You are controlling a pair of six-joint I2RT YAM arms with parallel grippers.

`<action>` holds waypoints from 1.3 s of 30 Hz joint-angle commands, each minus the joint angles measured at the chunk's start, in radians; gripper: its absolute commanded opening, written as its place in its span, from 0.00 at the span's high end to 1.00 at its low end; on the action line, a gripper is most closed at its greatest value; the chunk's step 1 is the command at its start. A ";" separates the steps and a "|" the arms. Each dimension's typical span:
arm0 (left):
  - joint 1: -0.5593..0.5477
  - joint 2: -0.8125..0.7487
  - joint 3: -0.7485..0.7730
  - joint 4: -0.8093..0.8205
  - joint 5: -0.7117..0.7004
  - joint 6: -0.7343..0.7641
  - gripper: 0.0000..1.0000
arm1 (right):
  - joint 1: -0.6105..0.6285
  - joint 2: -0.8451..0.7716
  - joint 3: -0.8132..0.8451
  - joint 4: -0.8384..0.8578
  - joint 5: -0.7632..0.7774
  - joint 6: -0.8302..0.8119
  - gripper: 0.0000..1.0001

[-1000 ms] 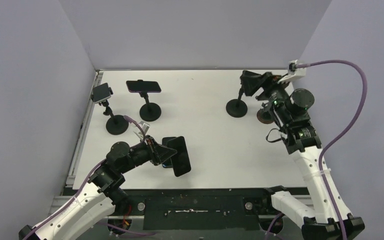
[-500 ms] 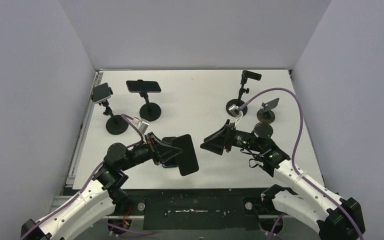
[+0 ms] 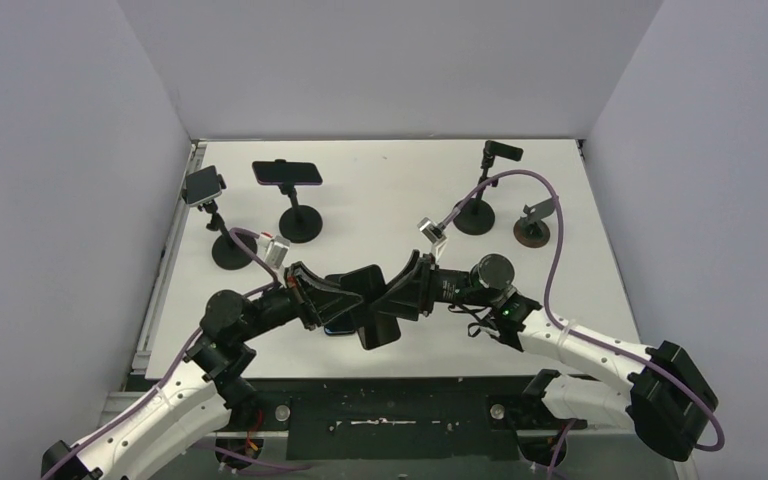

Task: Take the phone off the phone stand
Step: Place the phone at the center of the board.

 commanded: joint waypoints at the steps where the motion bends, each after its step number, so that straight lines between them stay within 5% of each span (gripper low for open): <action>1: -0.002 -0.031 0.031 0.123 0.023 -0.026 1.00 | 0.023 0.005 -0.014 0.196 0.013 0.038 0.59; 20: -0.002 -0.036 0.032 0.100 0.020 -0.033 1.00 | 0.045 -0.022 -0.041 0.197 0.025 0.021 0.96; 26: -0.002 -0.075 0.044 -0.020 -0.043 0.011 0.39 | 0.046 -0.080 -0.055 0.115 0.111 -0.027 1.00; 31: -0.001 -0.168 0.090 -0.328 -0.247 0.115 0.04 | 0.046 -0.178 -0.046 -0.139 0.323 -0.147 1.00; 35: 0.000 -0.240 0.120 -0.589 -0.455 0.200 0.03 | 0.046 -0.201 -0.021 -0.399 0.595 -0.219 1.00; 39: 0.000 -0.283 0.151 -0.725 -0.570 0.289 0.03 | 0.047 -0.108 -0.003 -0.509 0.685 -0.224 1.00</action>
